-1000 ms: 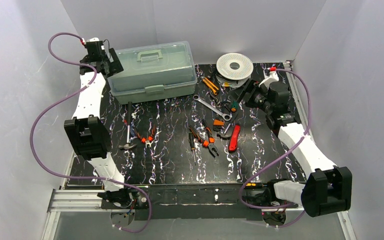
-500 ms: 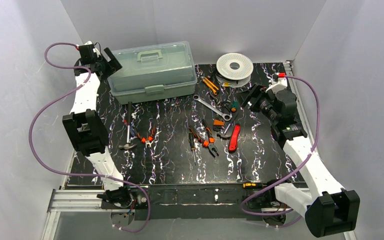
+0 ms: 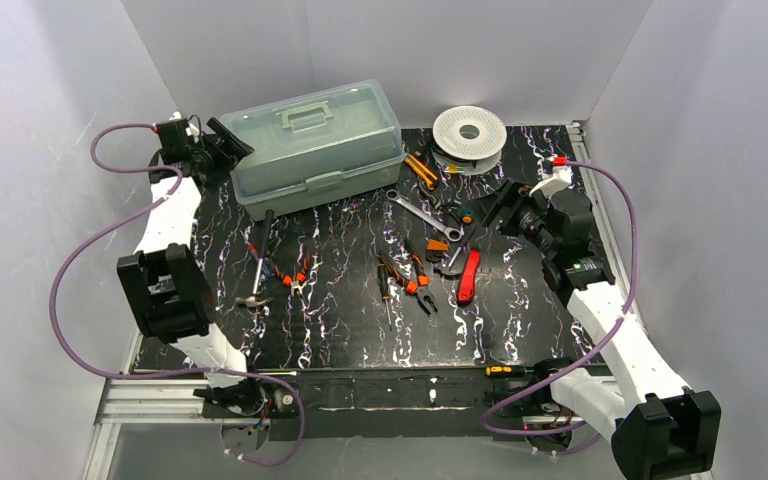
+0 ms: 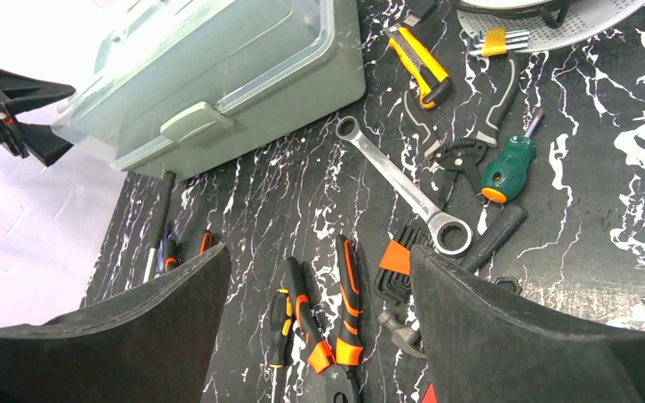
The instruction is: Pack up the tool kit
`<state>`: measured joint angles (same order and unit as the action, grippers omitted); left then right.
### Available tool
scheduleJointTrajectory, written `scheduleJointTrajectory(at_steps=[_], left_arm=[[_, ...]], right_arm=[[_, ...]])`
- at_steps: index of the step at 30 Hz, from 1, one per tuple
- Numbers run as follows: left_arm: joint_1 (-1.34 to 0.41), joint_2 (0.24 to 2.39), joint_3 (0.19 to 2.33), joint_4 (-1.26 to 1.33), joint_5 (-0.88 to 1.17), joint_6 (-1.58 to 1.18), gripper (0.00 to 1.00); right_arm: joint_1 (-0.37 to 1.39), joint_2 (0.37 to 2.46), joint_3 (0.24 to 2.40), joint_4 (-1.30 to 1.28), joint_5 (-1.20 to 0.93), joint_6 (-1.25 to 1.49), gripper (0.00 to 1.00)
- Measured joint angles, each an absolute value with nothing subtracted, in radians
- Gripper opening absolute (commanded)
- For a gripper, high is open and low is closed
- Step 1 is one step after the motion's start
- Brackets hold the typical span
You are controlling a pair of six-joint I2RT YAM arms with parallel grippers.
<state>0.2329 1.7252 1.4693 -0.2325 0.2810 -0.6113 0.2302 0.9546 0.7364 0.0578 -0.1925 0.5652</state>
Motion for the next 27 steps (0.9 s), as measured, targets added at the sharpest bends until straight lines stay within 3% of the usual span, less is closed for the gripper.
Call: scheduleJointTrajectory(at_steps=[20,24,27], left_arm=[[-0.107,1.273,1.108,-0.360,0.443,-0.621,0.87],[-0.130,1.123,1.100,-0.389,0.491,-0.534,0.98],[-0.130,1.038,1.153,-0.461,0.432,-0.440,0.98]], right_arm=[[0.241,1.012,0.736,0.051,-0.244,0.574,0.84],[0.245,1.051,0.736,0.051,-0.257,0.581,0.84],[0.249,1.071,0.737,0.052,-0.267,0.594,0.84]])
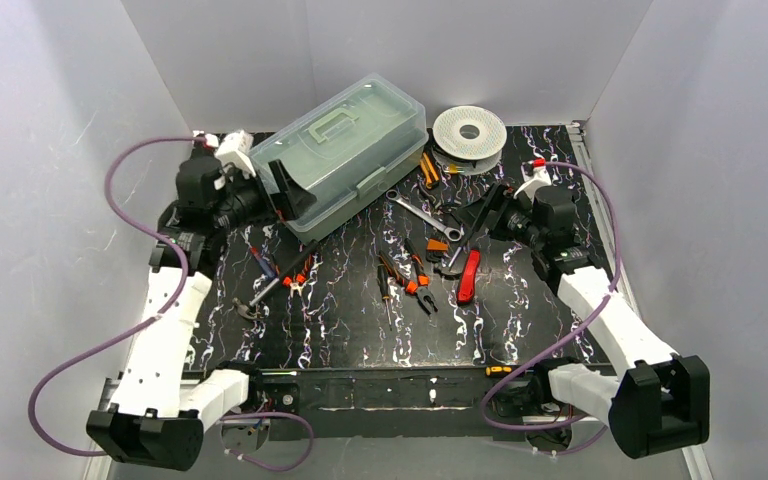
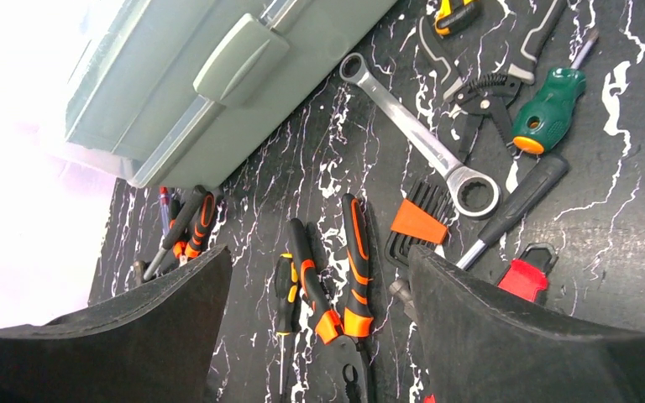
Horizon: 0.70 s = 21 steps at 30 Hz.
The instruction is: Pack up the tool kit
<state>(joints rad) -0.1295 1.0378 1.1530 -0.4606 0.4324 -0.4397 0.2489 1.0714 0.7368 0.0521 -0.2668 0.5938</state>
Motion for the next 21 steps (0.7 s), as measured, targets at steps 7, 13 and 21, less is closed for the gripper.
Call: scheduleJointTrajectory(at_steps=[7,13,21], left_arm=[[-0.078,1.198,1.426,-0.533,0.306,-0.325,0.98],[-0.059,1.501,1.588,-0.486,0.286,-0.282,0.98],[-0.043,1.756,1.802,-0.412,0.240,-0.129,0.98]], right_arm=[[0.249,1.114,0.744,0.060,-0.305,0.635,0.84],[0.249,1.129,0.744,0.072,-0.331,0.657,0.84],[0.250,1.117,0.745,0.069,-0.339,0.646,0.84]])
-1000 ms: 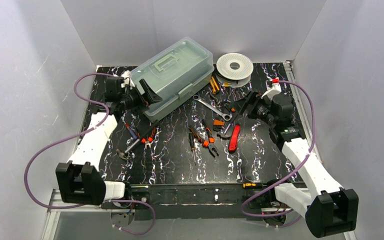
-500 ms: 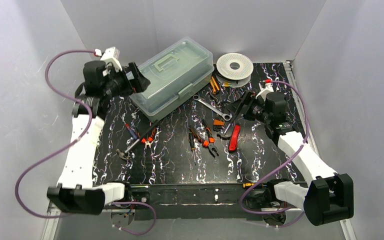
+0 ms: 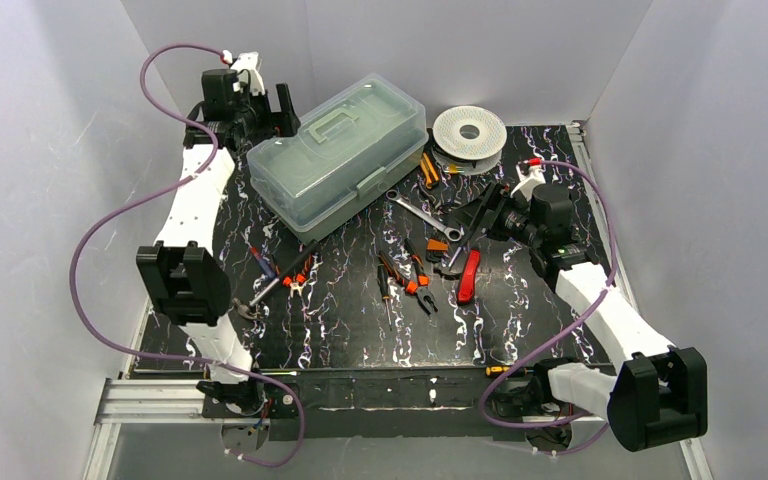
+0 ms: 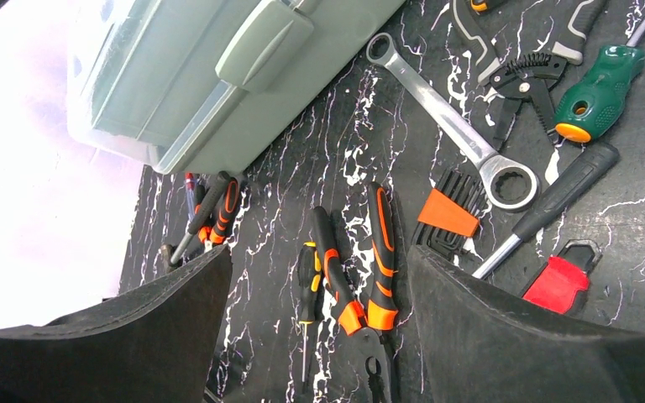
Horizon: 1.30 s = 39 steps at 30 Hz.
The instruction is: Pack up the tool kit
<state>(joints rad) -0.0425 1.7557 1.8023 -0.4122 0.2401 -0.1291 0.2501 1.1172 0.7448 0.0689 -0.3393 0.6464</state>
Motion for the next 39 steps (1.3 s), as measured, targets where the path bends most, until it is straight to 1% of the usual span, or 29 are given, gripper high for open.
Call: scheduleJointTrajectory(at_steps=[6,12,14,16,19,21,25,29,31,35,39], left_arm=[[-0.017,1.892,1.949,-0.425,0.254,-0.060,0.98],[0.067,2.048,2.058,-0.446,0.459,-0.140,0.98],[0.091,2.110,2.099,-0.461,0.528,-0.183,0.98],[0.103,2.166,2.127,-0.472,0.611,-0.233,0.95],[0.102,2.197,2.109,-0.465,0.722,-0.310,0.92],[0.102,2.167,2.048,-0.411,0.763,-0.353,0.92],[0.106,2.023,1.818,-0.313,0.758,-0.396,0.92],[0.105,1.845,1.602,-0.318,0.752,-0.421,0.94],[0.099,1.771,1.531,-0.334,0.754,-0.426,0.95],[0.084,1.690,1.509,-0.383,0.747,-0.412,0.97],[0.075,1.705,1.594,-0.419,0.719,-0.404,0.98]], right_arm=[[0.250,1.113,0.752,0.059,-0.354,0.629,0.84],[0.265,1.140,0.775,0.060,-0.394,0.632,0.84],[0.276,1.185,0.798,0.077,-0.421,0.649,0.84],[0.283,1.233,0.809,0.115,-0.453,0.678,0.84],[0.300,1.320,0.809,0.224,-0.496,0.758,0.84],[0.317,1.381,0.810,0.302,-0.502,0.815,0.83],[0.362,1.510,0.833,0.455,-0.497,0.934,0.83],[0.395,1.683,0.892,0.642,-0.498,1.066,0.83],[0.400,1.754,0.909,0.712,-0.498,1.116,0.83],[0.400,1.875,0.950,0.788,-0.490,1.184,0.84],[0.400,1.964,1.019,0.819,-0.495,1.231,0.84]])
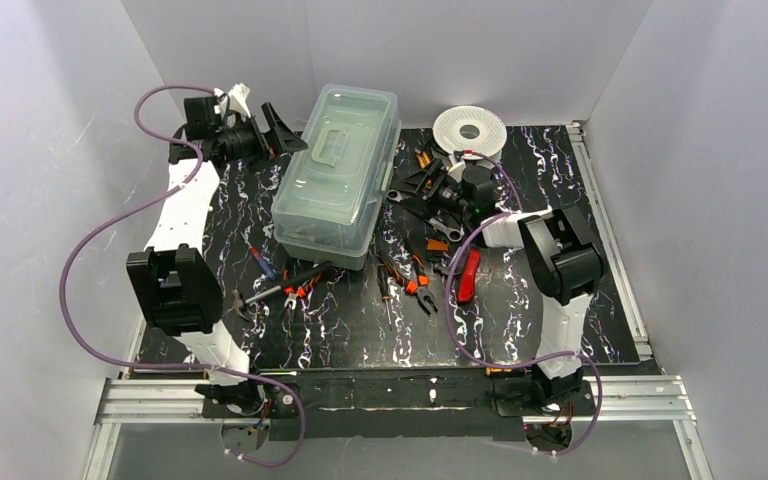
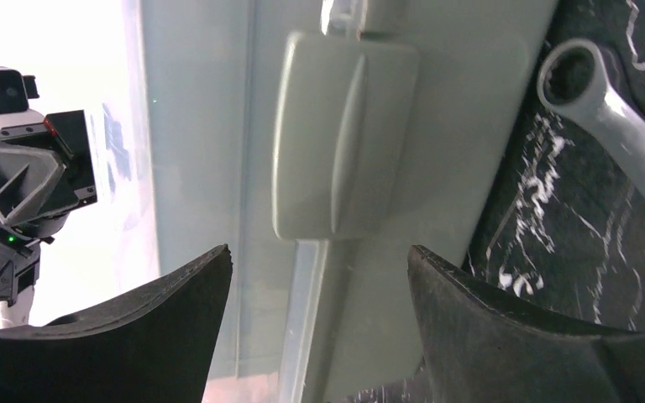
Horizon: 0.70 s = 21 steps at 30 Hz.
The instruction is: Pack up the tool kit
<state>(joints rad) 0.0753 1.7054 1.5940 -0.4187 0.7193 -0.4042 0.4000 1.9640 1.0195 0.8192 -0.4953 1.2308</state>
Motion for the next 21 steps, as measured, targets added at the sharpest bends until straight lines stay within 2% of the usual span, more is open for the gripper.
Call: scheduleJointTrajectory(at_steps=[8,15,21], left_arm=[[0.075,1.845,1.788,-0.372,0.654,-0.470,0.98],[0.072,1.982,1.793,-0.313,0.645,-0.578,0.98],[0.034,2.002,1.753,-0.257,0.651,-0.605,0.98]], right_arm=[[0.400,2.074,1.190,0.851,-0.529,1.305,0.83],[0.400,2.124,1.219,0.849,-0.522,1.365,0.83],[0.398,2.215,1.241,0.918,-0.543,1.435,0.82]])
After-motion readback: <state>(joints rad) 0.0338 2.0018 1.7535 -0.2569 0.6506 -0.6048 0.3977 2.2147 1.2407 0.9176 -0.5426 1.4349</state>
